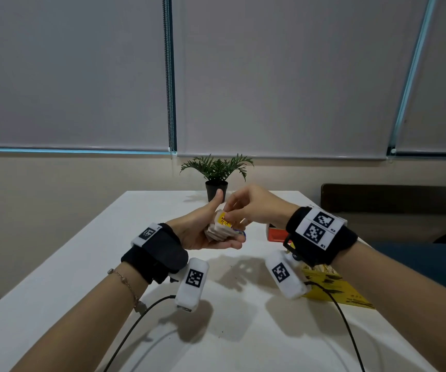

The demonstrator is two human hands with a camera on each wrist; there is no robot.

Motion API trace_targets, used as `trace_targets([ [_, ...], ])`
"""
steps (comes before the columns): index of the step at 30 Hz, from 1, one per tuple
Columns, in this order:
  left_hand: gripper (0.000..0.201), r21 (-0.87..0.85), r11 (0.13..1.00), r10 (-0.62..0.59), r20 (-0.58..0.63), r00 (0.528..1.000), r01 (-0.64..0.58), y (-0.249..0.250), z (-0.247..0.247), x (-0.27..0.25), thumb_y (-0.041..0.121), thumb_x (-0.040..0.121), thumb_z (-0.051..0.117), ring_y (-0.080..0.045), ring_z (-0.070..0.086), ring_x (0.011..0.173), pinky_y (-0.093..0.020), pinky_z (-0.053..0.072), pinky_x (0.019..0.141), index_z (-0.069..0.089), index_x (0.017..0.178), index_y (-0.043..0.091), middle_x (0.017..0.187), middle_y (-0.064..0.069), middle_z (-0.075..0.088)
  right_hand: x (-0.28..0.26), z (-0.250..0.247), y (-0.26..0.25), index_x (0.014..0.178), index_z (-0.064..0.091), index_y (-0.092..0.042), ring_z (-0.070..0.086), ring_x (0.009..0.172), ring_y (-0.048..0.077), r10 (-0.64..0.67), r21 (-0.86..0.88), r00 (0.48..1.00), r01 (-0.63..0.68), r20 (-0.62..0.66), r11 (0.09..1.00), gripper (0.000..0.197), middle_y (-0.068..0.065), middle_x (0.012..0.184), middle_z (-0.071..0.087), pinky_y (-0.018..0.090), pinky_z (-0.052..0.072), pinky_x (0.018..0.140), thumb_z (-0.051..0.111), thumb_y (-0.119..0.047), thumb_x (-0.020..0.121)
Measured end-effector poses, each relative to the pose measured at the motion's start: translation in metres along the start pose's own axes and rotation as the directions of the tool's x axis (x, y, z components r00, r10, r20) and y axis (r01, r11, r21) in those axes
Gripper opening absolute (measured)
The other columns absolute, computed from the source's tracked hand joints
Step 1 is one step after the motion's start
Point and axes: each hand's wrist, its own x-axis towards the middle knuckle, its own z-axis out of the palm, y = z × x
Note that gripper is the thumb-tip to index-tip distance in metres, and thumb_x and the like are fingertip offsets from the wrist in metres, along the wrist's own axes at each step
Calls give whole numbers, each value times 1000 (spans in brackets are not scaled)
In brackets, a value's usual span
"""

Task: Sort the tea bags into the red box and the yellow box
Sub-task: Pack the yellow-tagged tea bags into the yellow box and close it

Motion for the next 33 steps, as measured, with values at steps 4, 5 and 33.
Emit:
trace_targets([
  [4, 98, -114, 993, 13, -25, 1000, -16, 2, 7, -4, 77, 85, 20, -23, 71, 66, -26, 58, 55, 52, 130, -4, 75, -14, 68, -3, 4, 1, 78, 74, -10, 57, 55, 15, -26, -44, 996, 22, -83, 999, 5, 5, 62, 67, 24, 46, 57, 79, -10, 78],
  [5, 96, -120, 993, 10, -22, 1000, -13, 1, 8, -4, 78, 84, 19, -21, 70, 64, -25, 57, 52, 54, 125, -2, 72, -12, 67, -4, 5, 0, 77, 74, -11, 56, 52, 11, -26, -47, 995, 21, -96, 999, 5, 1, 60, 66, 19, 43, 54, 79, -10, 78],
  [33, 118, 515, 843, 227, -80, 970, -155, -11, 23, 7, 98, 50, -8, -19, 28, 56, -27, 23, 51, 54, 97, 10, 70, -12, 39, -16, 2, -5, 92, 66, 3, 64, 54, 12, 450, 276, 870, -491, 202, 826, 29, 14, 79, 70, 17, 55, 55, 59, -24, 95],
])
